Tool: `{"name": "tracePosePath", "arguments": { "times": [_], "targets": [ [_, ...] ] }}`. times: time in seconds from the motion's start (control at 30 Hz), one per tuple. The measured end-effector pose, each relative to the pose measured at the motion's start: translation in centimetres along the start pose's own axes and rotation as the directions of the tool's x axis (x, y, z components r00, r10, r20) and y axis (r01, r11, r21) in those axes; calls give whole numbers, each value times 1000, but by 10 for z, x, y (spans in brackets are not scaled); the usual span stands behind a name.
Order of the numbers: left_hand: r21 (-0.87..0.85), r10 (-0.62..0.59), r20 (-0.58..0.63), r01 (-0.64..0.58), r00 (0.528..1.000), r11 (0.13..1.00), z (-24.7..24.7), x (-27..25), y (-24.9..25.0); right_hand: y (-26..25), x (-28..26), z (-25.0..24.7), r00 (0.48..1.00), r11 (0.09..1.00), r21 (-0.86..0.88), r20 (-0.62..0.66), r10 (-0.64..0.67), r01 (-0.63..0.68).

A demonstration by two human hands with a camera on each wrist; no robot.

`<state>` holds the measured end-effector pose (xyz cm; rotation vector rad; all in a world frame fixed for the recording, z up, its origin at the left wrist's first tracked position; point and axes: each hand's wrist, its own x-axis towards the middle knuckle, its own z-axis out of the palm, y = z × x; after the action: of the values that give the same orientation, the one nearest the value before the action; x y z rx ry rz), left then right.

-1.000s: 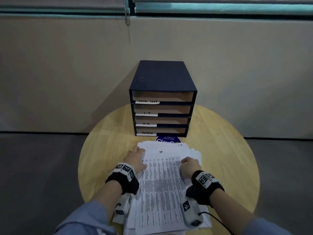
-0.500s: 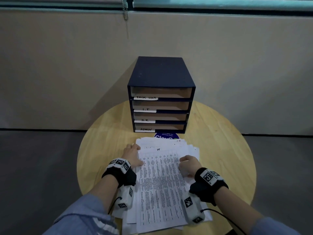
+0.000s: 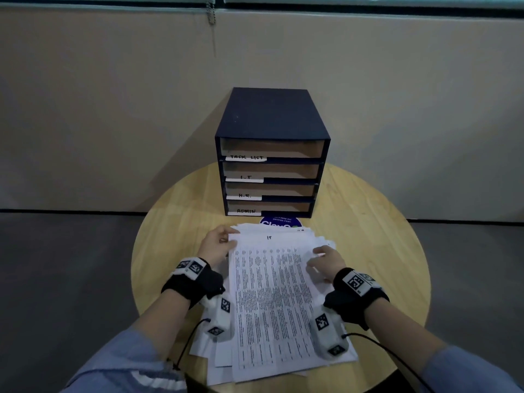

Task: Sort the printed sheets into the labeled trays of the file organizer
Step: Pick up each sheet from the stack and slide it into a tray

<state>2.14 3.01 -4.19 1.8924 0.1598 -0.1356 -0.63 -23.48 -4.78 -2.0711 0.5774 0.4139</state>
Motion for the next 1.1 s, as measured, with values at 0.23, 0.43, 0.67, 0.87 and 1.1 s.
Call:
{"name": "tracePosePath", "arguments": {
  "times": [0.23, 0.43, 0.67, 0.87, 1.1],
  "targets": [
    [-322, -19, 74, 42, 997, 946, -12, -11, 24, -5, -7, -8, 994, 994, 15, 6, -108, 108],
    [-404, -50, 32, 59, 998, 913, -14, -12, 29, 4, -22, -15, 983, 945, 313, 125, -138, 94],
    [-437, -88, 18, 87, 996, 895, -20, -3, 43, 24, -45, -23, 913, 958, 286, 388, -126, 11],
    [-469, -145, 141, 195, 979, 861, -23, -2, 63, -7, -38, -34, 955, 910, 404, 223, -195, 91],
    [-316, -120, 366, 245, 923, 916, -25, -33, 63, -65, 58, -51, 983, 977, 181, 118, -140, 117]
  ]
}}
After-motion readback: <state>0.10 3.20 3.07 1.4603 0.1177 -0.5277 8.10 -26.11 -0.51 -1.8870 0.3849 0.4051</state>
